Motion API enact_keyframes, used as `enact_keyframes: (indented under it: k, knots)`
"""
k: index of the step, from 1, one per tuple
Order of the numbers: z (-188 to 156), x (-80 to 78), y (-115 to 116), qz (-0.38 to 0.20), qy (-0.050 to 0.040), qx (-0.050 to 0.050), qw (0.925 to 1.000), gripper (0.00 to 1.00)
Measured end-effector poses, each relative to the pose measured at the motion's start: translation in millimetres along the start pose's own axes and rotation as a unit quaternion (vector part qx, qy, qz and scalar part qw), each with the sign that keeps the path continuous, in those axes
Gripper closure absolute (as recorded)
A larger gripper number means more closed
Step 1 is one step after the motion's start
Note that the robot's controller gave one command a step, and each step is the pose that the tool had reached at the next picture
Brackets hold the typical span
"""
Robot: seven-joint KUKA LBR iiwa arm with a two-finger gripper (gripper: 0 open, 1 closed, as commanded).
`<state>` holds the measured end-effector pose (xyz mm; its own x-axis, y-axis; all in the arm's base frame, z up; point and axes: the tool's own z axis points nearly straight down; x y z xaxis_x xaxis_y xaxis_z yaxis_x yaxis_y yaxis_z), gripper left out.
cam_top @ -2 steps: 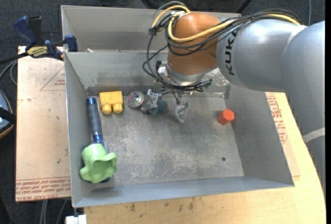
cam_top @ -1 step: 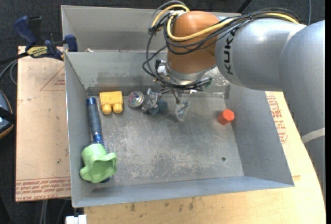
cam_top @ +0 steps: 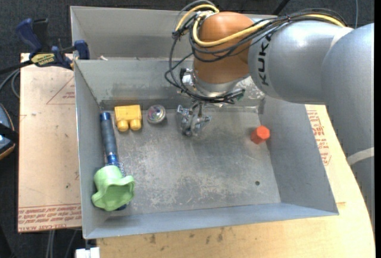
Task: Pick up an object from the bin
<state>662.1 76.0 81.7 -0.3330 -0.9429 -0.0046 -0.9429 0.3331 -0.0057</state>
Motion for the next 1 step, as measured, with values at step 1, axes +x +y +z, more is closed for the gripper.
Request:
enact_keyframes:
  k: [1]
  knots:
    - [-38.6,-2.0,-1.0,0.001,-0.0005,0.000,1.0000,1.00]
